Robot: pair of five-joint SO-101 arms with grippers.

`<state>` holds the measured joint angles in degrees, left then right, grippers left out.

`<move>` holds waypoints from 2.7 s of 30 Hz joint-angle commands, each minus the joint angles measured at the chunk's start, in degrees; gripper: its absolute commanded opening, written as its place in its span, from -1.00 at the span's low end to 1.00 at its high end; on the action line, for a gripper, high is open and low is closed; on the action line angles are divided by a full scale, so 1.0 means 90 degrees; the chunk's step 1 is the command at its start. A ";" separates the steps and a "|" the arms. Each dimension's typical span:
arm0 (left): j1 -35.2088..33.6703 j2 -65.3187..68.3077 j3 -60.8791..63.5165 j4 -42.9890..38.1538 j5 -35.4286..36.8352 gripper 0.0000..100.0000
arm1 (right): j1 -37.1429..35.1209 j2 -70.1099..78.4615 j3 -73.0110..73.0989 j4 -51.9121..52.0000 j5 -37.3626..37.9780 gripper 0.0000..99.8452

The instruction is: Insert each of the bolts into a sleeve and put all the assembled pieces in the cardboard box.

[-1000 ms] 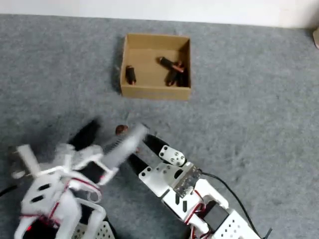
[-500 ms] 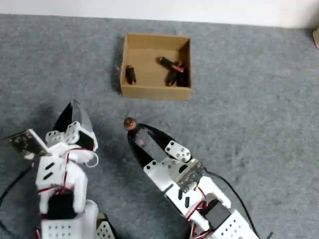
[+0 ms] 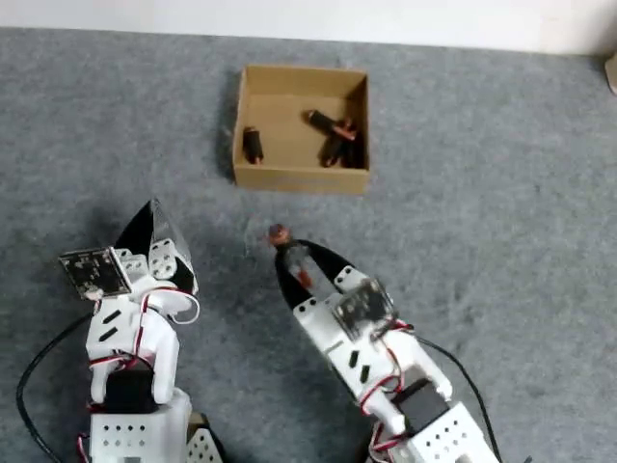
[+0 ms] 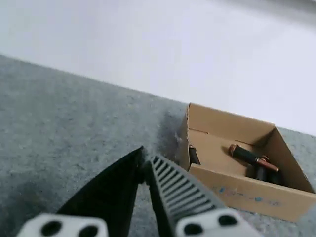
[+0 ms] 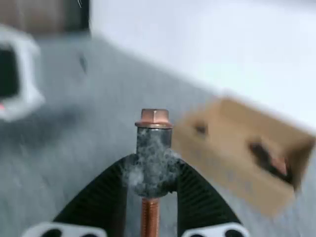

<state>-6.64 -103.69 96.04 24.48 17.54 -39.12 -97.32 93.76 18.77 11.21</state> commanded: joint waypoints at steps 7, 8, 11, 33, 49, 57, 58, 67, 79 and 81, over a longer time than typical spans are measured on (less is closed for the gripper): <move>0.0161 -0.0044 0.0122 -0.0039 -0.0098 -0.99 | 0.0454 0.4459 -0.3414 0.0093 0.0615 -0.99; 0.0161 -0.0044 0.0122 -0.0029 -0.0098 -0.99 | 0.0581 0.4996 -0.3971 0.0103 0.0635 -0.99; 0.0161 -0.0044 0.0122 -0.0020 -0.0098 -0.99 | 0.0923 0.6618 -0.5768 0.0308 0.0635 -0.99; 0.0151 -0.0044 0.0122 -0.0039 -0.0107 -0.98 | 0.2574 1.0398 -1.1170 0.2535 0.0645 -0.99; 0.0151 -0.0044 0.0122 -0.0039 -0.0107 -0.98 | 0.2603 1.2313 -1.2762 0.2515 0.0606 -0.97; 0.0151 -0.0044 0.0122 -0.0039 -0.0107 -0.98 | 0.2730 1.2313 -1.2244 0.2496 0.0410 -0.55; 0.0151 -0.0044 0.0122 -0.0039 -0.0107 -0.98 | 0.2720 1.2313 -1.2166 0.2496 0.0430 -0.55; 0.0181 -0.0044 0.0122 -0.0010 -0.0615 -0.98 | 0.2896 1.2244 -1.2127 0.3033 0.0410 -0.55; 0.0181 -0.0044 0.0122 0.0000 -0.0625 -0.98 | 0.2808 0.9353 -1.1600 0.4283 0.0381 -0.55; 0.0239 -0.0044 0.0122 0.0000 -0.0625 -0.98 | 0.2603 0.8659 -1.1248 0.4733 0.0371 -0.55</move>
<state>-6.11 -103.69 96.04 24.48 12.70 -12.92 -9.14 -9.63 56.40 15.25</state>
